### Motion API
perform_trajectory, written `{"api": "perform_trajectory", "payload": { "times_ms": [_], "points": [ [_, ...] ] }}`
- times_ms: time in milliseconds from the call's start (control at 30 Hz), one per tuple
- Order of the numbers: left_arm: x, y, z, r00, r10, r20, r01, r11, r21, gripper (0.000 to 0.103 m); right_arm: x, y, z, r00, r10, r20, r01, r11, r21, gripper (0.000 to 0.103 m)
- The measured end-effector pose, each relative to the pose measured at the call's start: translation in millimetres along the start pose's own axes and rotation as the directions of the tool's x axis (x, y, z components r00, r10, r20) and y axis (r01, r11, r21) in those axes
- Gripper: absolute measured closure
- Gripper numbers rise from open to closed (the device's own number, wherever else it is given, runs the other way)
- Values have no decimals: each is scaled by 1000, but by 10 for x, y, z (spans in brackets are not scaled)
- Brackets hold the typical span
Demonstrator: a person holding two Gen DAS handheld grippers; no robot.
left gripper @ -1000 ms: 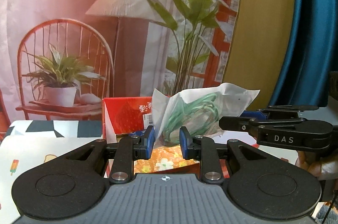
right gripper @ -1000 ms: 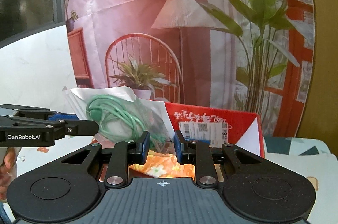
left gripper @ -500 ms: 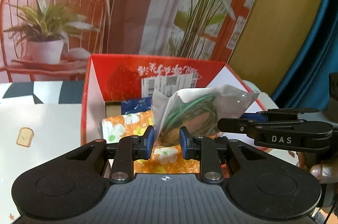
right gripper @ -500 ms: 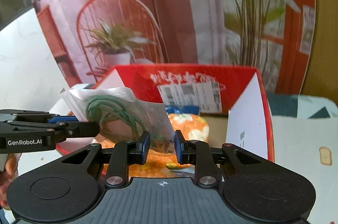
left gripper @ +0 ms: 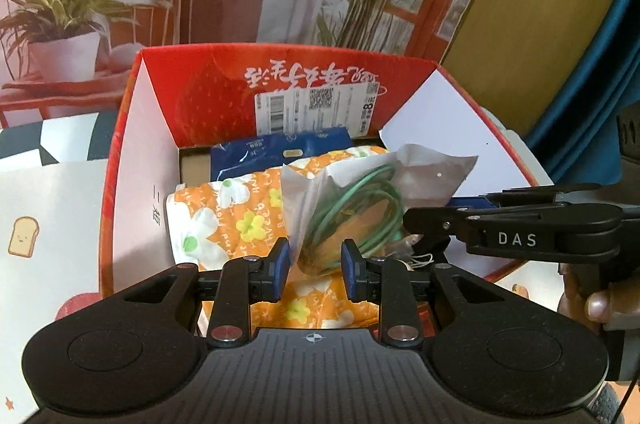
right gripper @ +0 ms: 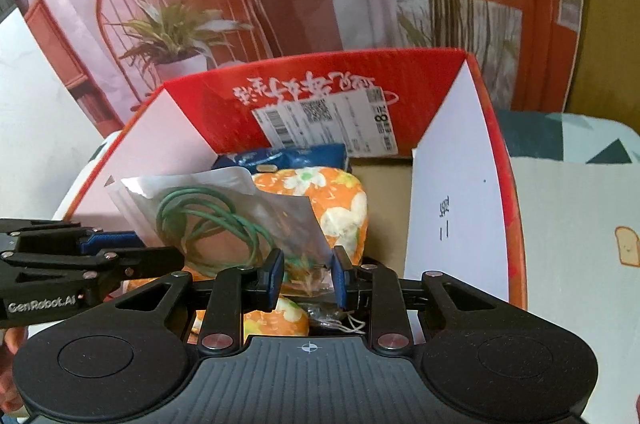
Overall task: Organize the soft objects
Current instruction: 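Lift the cable bag with both grippers and carry it into the box, then open both grippers to release the cable bag inside the box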
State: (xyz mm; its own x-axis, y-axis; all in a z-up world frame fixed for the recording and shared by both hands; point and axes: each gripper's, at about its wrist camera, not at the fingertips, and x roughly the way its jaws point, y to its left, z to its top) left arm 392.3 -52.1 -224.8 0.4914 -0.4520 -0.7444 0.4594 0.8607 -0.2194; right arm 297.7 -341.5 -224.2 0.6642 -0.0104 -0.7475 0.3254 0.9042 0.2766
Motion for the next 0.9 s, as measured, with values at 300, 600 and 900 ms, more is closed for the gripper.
{"api": "perform_trajectory", "payload": {
  "times_ms": [300, 600, 900],
  "points": [
    [-65, 26, 42, 998, 32, 50, -32, 999, 11, 54, 35, -12, 4, 998, -57, 35, 57, 998, 12, 70],
    [-373, -66, 70, 977, 115, 182, -124, 991, 41, 34, -193, 133, 15, 966, -151, 210, 174, 980, -94, 49],
    [-746, -161, -54, 945, 188, 268, -213, 975, 66, 13, -495, 211, -111, 949, -113, 295, 152, 981, -116, 23]
  ]
}}
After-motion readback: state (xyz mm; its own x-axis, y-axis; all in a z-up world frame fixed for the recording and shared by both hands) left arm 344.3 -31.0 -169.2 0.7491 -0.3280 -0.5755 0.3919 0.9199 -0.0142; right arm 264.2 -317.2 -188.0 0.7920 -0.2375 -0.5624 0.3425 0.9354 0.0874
